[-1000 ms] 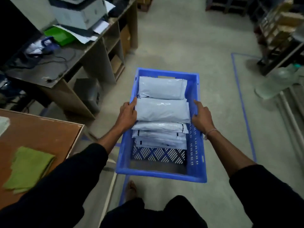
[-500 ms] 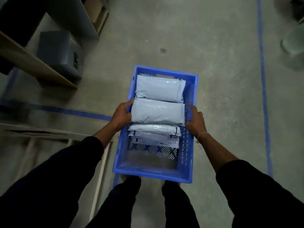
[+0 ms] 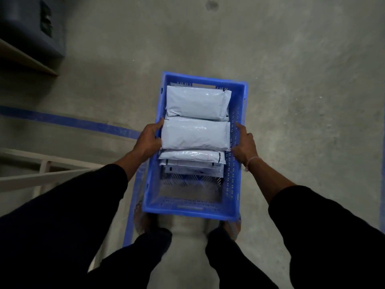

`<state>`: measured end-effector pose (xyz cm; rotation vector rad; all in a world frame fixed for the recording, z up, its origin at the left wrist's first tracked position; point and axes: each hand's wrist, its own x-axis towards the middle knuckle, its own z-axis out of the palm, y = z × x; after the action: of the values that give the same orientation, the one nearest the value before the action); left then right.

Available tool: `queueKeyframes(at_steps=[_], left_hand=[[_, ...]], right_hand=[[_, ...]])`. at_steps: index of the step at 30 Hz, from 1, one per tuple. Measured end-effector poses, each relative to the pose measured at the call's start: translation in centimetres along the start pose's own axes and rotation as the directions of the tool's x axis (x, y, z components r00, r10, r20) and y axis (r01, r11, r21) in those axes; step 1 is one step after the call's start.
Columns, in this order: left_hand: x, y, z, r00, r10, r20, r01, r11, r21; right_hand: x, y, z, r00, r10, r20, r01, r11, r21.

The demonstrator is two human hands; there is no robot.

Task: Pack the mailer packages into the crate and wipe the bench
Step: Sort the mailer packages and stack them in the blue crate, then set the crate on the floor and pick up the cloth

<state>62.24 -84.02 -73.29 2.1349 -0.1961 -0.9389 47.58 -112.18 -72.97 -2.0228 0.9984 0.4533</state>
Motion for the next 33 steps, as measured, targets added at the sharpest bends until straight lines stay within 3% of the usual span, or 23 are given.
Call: queueKeyframes(at_steps=[7, 21, 28, 33], left_hand=[[7.3, -8.5, 3.3, 0.999, -0.049, -0.011, 0.049, 0.999, -0.001], [9.0, -9.6, 5.6, 0.995, -0.061, -0.082, 0.063, 0.998, 0.018], [7.3, -8.1, 4.5, 0.991, -0.128, 0.043, 0.127, 0.991, 0.039], [0.4, -2.6, 2.8, 0.987, -0.137, 0.090, 0.133, 0.990, 0.053]], right_hand=[[5.7, 3.4, 5.0, 1.000, 0.015, 0.013, -0.015, 1.000, 0.003], [8.3, 4.9, 8.2, 0.999, 0.042, -0.003, -0.042, 0.997, 0.060], [6.5, 4.3, 6.5, 0.992, 0.066, 0.106, -0.070, 0.997, 0.033], [-0.1, 0.0, 2.5, 0.982, 0.053, 0.182, -0.058, 0.998, 0.021]])
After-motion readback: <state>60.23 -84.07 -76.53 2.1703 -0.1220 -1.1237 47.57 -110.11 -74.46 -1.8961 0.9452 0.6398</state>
